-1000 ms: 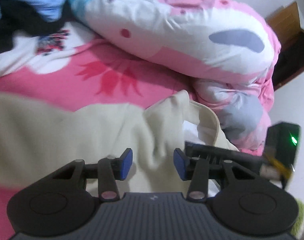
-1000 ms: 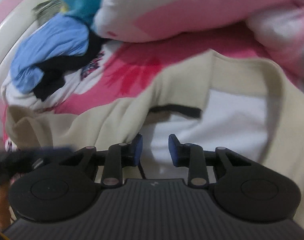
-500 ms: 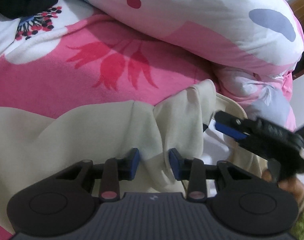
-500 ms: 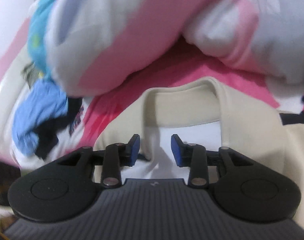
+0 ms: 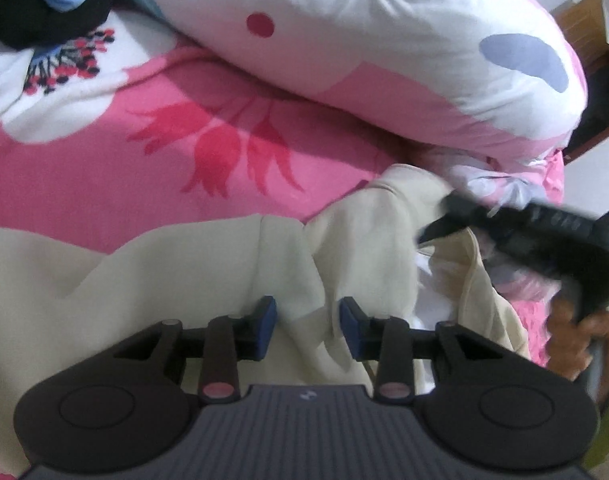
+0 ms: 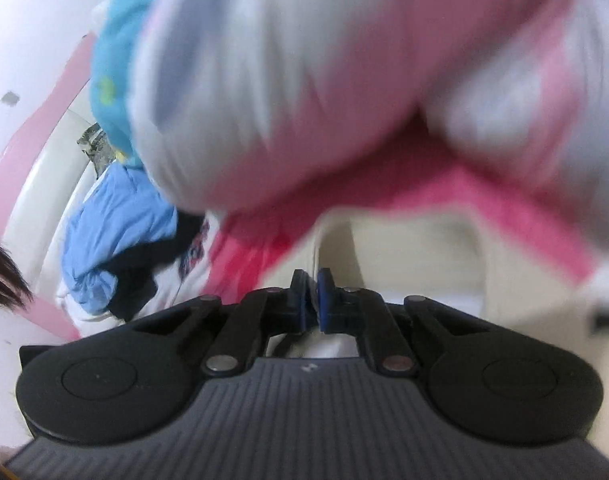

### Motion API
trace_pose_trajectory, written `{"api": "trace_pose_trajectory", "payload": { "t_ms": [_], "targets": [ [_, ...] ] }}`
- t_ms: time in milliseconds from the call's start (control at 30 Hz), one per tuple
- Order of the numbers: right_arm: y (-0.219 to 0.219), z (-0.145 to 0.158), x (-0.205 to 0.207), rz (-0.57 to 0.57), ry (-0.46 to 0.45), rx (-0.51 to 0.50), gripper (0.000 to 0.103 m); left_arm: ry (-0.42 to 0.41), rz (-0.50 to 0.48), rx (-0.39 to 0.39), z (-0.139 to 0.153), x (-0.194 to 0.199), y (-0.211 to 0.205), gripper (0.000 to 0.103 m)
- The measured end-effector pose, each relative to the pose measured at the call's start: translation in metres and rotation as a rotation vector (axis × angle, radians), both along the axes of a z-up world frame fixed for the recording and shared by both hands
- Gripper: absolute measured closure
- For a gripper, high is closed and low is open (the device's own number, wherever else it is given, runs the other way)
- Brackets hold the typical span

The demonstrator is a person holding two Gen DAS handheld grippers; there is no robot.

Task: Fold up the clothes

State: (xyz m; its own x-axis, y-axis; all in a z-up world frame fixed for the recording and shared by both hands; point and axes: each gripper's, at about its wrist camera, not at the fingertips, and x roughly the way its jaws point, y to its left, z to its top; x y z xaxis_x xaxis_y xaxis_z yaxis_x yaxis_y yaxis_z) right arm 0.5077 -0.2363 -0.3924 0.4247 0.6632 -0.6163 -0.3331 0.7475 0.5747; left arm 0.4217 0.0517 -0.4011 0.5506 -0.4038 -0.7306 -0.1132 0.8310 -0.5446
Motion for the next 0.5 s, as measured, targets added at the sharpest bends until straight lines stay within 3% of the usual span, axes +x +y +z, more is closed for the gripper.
{"api": "trace_pose_trajectory", "payload": {
  "t_ms": [100,233,333,433,500],
  "targets": [
    [0.013,0.033,0.003,0.035,-0.12,-0.156,0.099,-0.016,-0.011,0.045,0.006,0.001,-0.005,0.057],
    [0.043,0.053,0.002,0.092,-0.299,-0.469,0.099,-0.046,-0.045,0.148,0.014,0.004,-0.016,0.059],
    [0.064,0.041,0.002,0.129,-0.401,-0.674,0.099,-0.05,-0.071,0.211,0.014,0.004,-0.022,0.059],
    [0.081,-0.001,0.004,0.172,-0.489,-0.936,0.103,-0.041,-0.088,0.293,0.009,0.004,-0.029,0.059],
    [0.084,-0.033,0.011,0.183,-0.494,-1.065,0.103,-0.046,-0.085,0.299,0.008,0.003,-0.029,0.059]
  ]
}}
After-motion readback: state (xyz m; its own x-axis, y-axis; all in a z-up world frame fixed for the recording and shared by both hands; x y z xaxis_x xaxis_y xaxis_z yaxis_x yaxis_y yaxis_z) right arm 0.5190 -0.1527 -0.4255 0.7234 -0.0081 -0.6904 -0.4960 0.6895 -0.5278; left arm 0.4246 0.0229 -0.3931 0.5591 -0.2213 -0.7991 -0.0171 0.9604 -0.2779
